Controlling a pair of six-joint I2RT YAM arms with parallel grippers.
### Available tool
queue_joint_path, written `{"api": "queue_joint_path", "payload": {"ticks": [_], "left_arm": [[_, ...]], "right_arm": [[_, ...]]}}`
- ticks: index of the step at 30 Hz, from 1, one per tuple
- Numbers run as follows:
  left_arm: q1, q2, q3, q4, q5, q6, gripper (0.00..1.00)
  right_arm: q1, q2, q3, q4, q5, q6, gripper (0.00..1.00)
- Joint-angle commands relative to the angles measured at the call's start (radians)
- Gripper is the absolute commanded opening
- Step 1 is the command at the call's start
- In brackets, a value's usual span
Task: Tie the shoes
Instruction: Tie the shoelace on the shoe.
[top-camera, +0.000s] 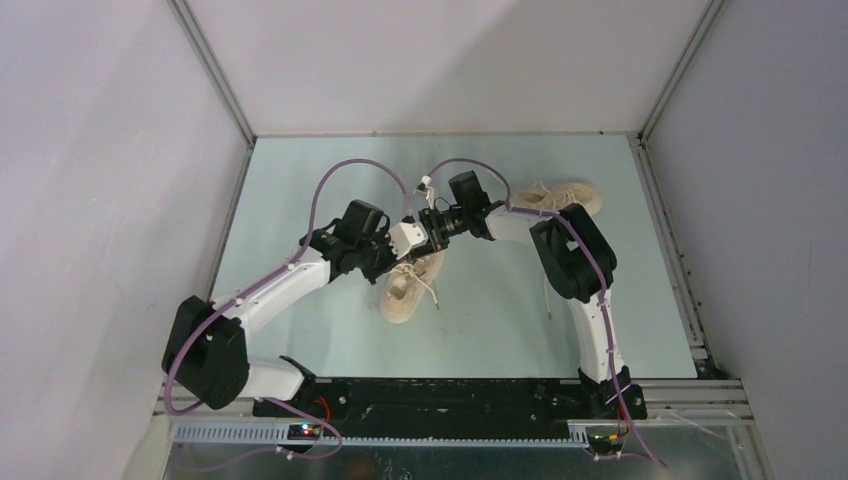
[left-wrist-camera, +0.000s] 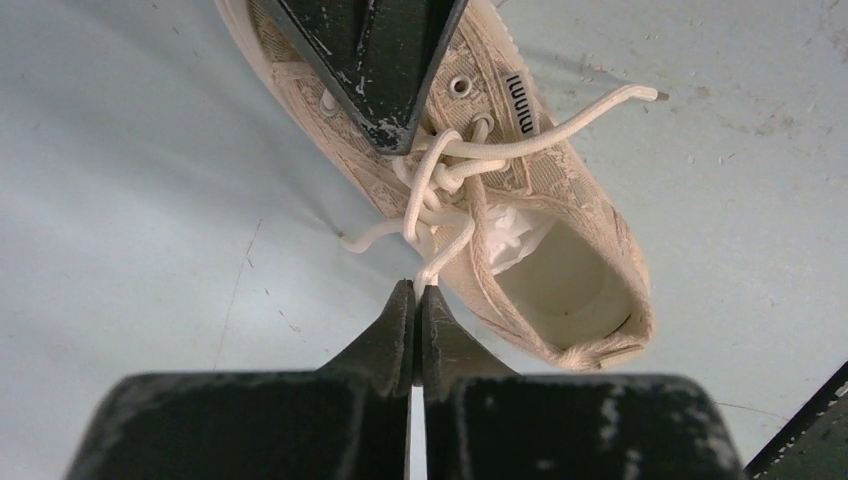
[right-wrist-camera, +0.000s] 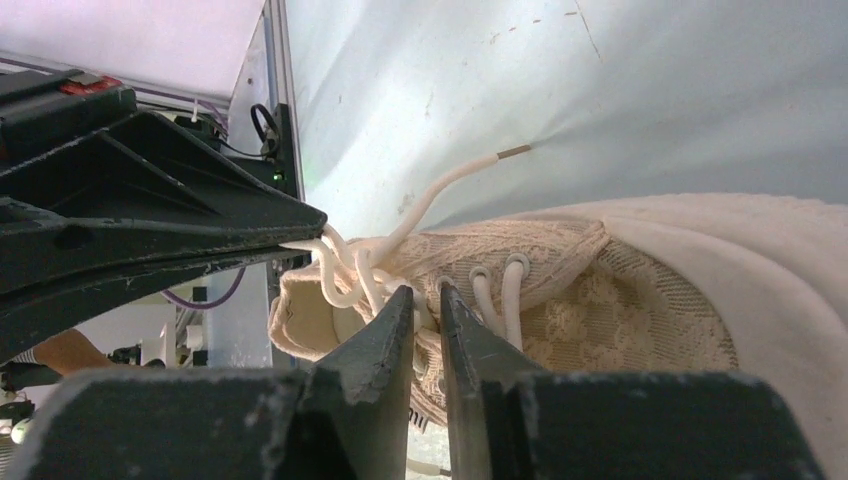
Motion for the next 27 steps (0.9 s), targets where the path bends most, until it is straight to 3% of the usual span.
{"api": "queue_joint_path", "payload": {"ticks": [1,11,21,27], "left_arm": [[0.005,-0.003,0.006,0.052,0.027,-0.048,0.00],[0.006,-0.006,0.007,0.056,0.021,-0.055,0.00],[0.015,-0.001,0.019,0.053,0.015,-0.056,0.00],[0.018,0.004,0.023,0.052,0.015,-0.061,0.00]], "right_arm": [[0.019,-0.018,0.015,0.075,-0.021,0.014,0.20],[0.035,-0.009,0.039,0.030,-0.017,-0.025,0.17],[0.036,-0.010,0.039,-0.013,-0.021,-0.070,0.29],[0.042,0.010,0.055,-0.007,-0.036,-0.064,0.15]]}}
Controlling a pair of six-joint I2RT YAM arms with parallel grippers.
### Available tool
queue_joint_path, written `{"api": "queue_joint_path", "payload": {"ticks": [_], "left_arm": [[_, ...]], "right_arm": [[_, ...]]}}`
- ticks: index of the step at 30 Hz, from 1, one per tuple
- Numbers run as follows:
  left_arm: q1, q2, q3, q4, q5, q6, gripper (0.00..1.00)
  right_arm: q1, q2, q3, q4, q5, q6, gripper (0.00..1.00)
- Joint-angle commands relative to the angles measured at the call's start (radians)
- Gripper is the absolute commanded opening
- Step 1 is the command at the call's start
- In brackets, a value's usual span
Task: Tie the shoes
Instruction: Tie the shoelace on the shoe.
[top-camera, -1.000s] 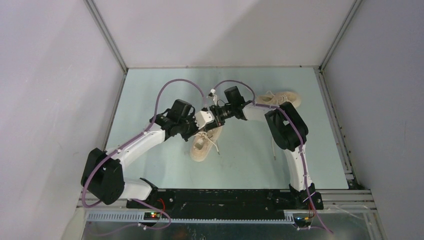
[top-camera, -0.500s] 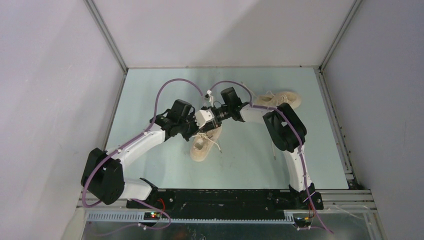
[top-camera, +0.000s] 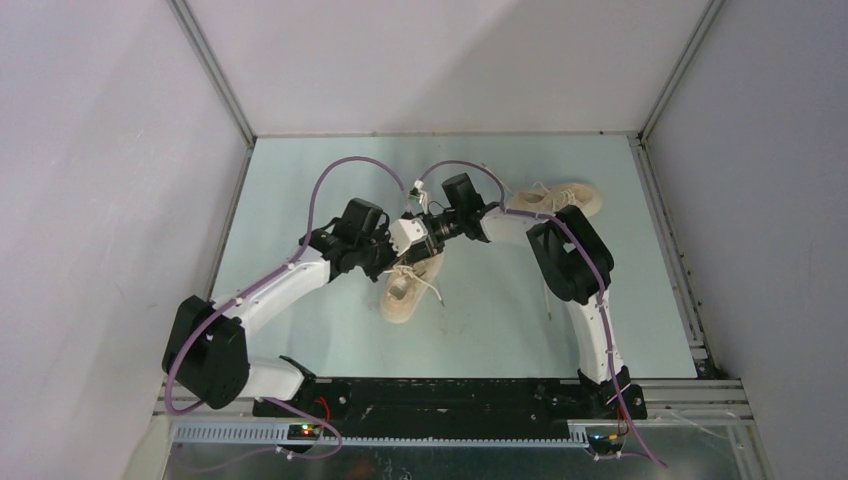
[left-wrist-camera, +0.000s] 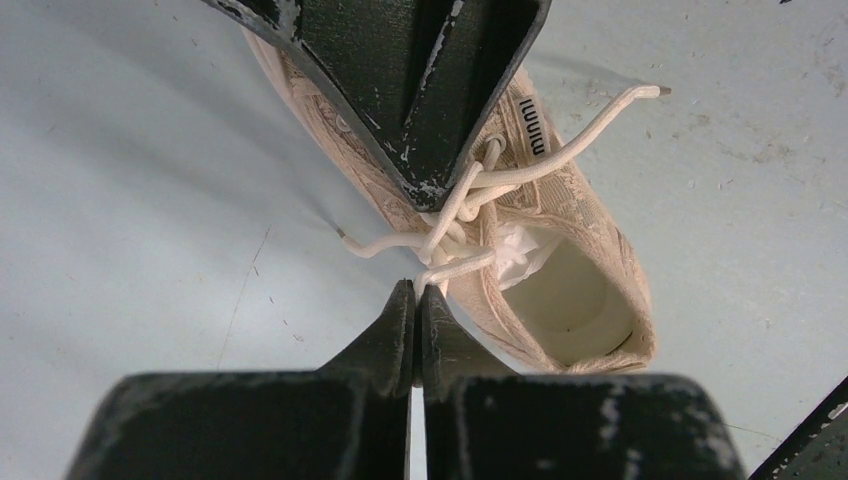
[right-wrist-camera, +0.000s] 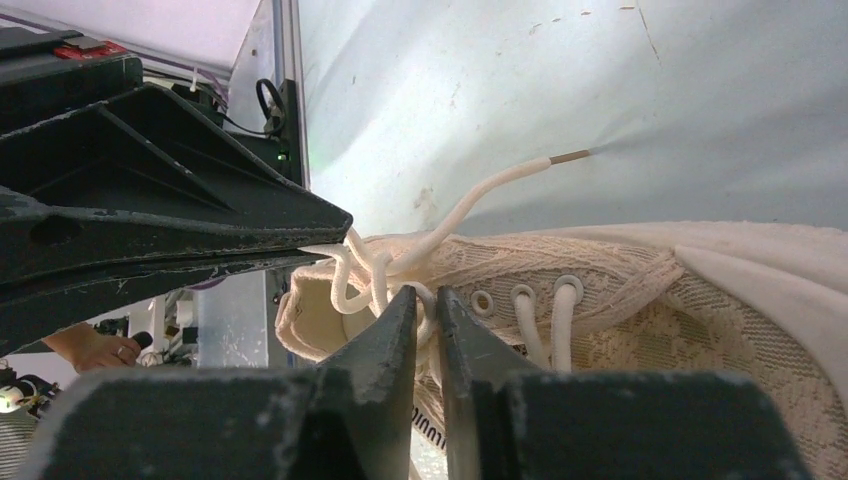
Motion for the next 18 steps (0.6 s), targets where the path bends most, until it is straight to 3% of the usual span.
{"api": "queue_joint_path", "payload": {"ticks": [1,4,18], "left_arm": [[0.010,0.002,0.025,0.017,0.011,-0.022,0.00],[0.013,0.002,0.023,0.016,0.011,-0.022,0.00],[0.057,0.036,0.036,0.013,-0.012,-0.018,0.00]], "right_arm": [[0.006,0.010,0.043,0.014,-0.020,-0.009,0.12],[-0.004,0.002,0.042,0.030,-0.017,0.004,0.01],[-0.120,-0.115,-0.066,0.025,0.051,-0.012,0.00]]}}
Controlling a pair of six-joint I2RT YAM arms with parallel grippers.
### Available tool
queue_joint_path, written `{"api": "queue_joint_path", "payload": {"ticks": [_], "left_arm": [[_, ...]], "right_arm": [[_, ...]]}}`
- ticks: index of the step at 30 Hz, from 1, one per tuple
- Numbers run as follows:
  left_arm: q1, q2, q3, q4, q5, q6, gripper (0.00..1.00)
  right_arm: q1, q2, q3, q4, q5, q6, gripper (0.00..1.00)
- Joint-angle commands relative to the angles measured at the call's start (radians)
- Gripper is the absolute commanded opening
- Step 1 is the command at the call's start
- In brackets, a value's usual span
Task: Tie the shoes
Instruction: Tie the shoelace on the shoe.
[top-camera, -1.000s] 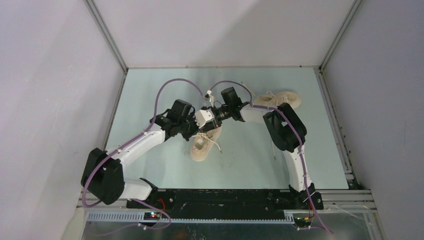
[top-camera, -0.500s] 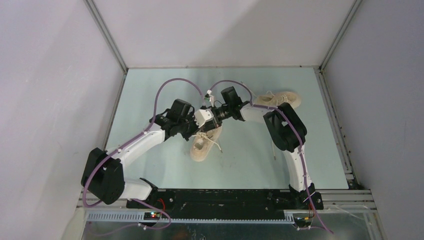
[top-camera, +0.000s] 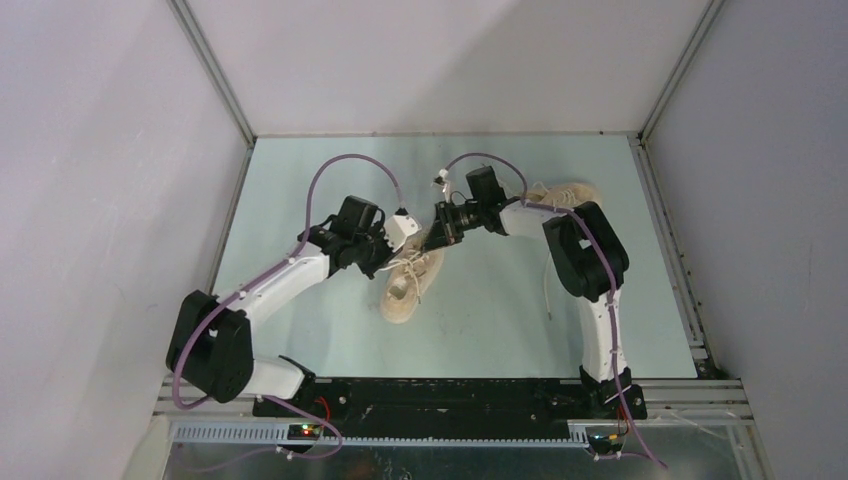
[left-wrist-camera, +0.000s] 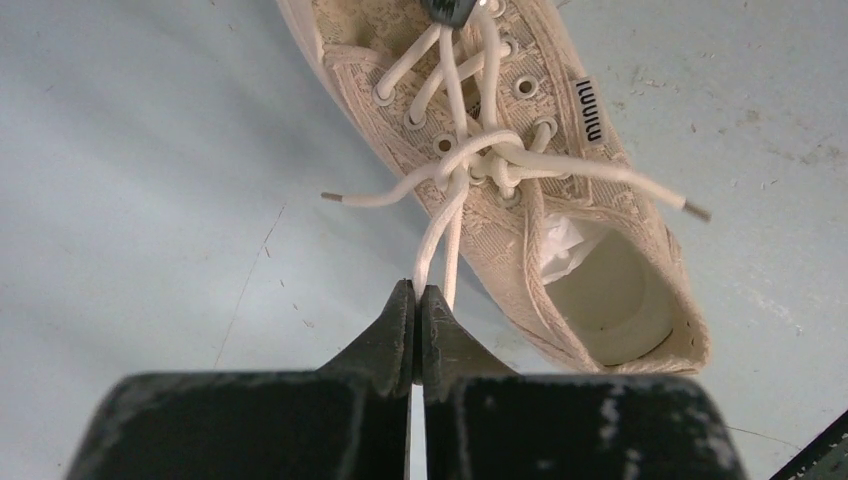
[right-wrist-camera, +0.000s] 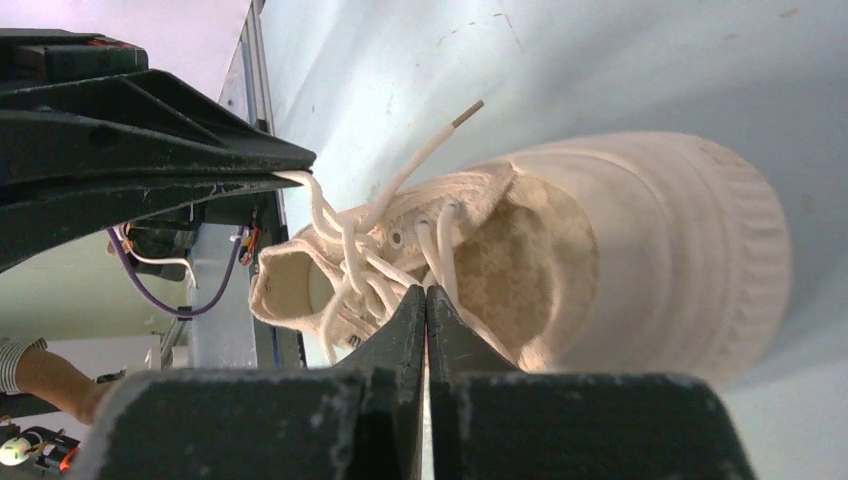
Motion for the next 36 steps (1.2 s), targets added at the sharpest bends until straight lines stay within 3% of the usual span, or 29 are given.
{"api": "queue_joint_path", "payload": {"ticks": [1,8,22,36], "left_arm": [[0.013,0.015,0.032,0.008,-0.013,-0.012,0.00],[0.040,0.002,-0.023,0.000,-0.070,0.009,0.00],[0.096,0.013,-0.108,-0.014,-0.158,0.049,0.00],[0.168,0.032,-0.101,-0.014,-0.212,0.028,0.00]], "right_arm": [[-0.020,-0.084,-0.031,0.013,0.027,-0.028,0.00],[-0.029,-0.116,-0.060,-0.028,0.024,-0.068,0.00],[-0.048,-0.199,-0.116,-0.309,0.087,-0.248,0.00],[-0.071,-0.201,-0.122,-0.399,0.183,-0.319,0.00]]}}
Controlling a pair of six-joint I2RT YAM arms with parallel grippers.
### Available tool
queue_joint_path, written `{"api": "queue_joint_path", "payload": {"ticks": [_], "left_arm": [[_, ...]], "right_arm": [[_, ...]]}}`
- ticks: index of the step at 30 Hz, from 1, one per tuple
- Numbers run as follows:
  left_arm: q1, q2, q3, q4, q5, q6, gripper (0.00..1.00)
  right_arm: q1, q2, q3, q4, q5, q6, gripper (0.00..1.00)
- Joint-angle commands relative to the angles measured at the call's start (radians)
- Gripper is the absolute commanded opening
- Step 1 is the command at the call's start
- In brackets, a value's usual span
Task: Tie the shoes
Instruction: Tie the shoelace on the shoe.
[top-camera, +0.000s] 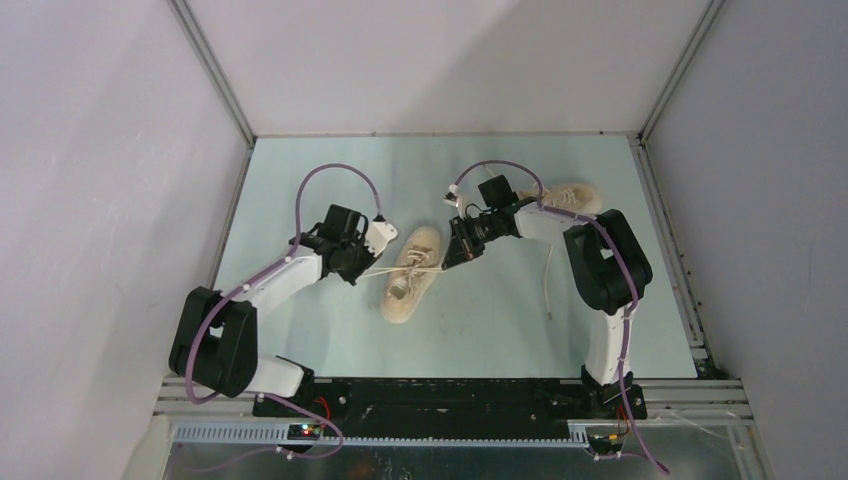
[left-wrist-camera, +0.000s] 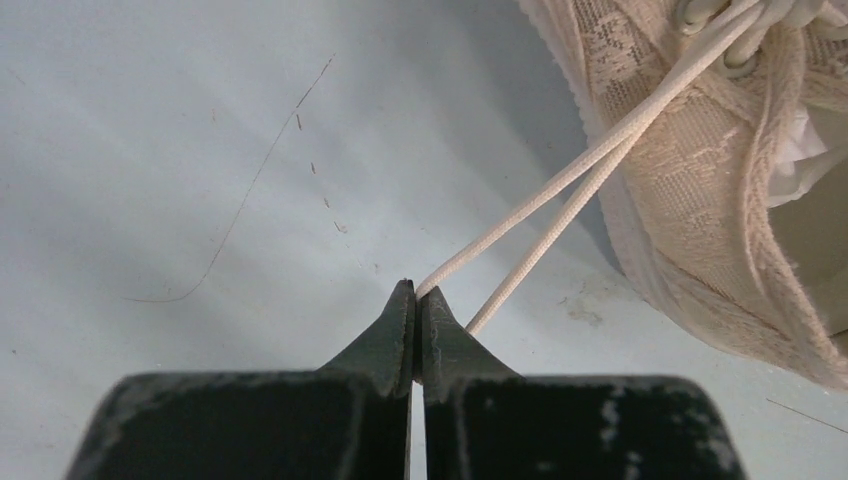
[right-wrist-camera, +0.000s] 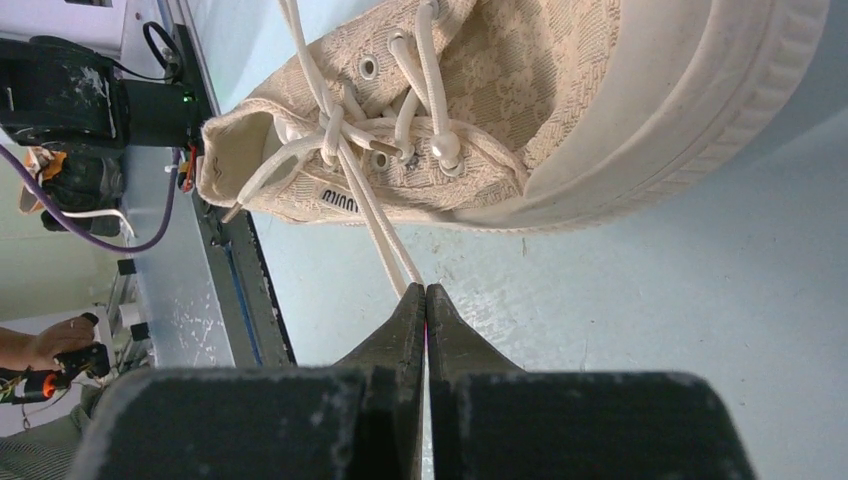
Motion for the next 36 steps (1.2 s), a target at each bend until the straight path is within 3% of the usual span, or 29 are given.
{"api": "queue_joint_path", "payload": {"ticks": [1,16,17,19,23,28,33,36], "left_arm": [[0.046,0.011,0.002,-0.038,-0.102,0.008,0.00],[0.107,0.000,0.001,-0.045,-0.060,-0.012,0.00],[0.106,-0.001,0.003,-0.048,-0.040,-0.012,0.03],[0.106,-0.007,0.008,-0.058,0.041,-0.015,0.23],[0.106,-0.046,0.013,-0.030,0.151,-0.091,0.45],[0.129,-0.036,0.076,-0.042,0.221,-0.237,0.56],[0.213,-0.097,0.079,0.031,0.439,-0.390,0.67],[0.226,-0.122,0.097,0.053,0.492,-0.452,0.80]], "right_arm": [[-0.030,-0.037,-0.004,-0.057,0.070,-0.053,0.00],[-0.030,-0.033,-0.004,-0.063,0.077,-0.074,0.00],[-0.030,-0.037,-0.003,-0.064,0.073,-0.079,0.00],[-0.030,-0.047,-0.004,-0.057,0.035,-0.086,0.00],[-0.030,-0.084,-0.004,-0.008,-0.007,-0.051,0.13],[-0.021,-0.086,0.024,0.015,0.002,-0.001,0.28],[-0.012,-0.052,0.061,-0.052,0.014,0.065,0.45],[0.006,-0.054,0.062,-0.067,0.019,0.108,0.48]]}}
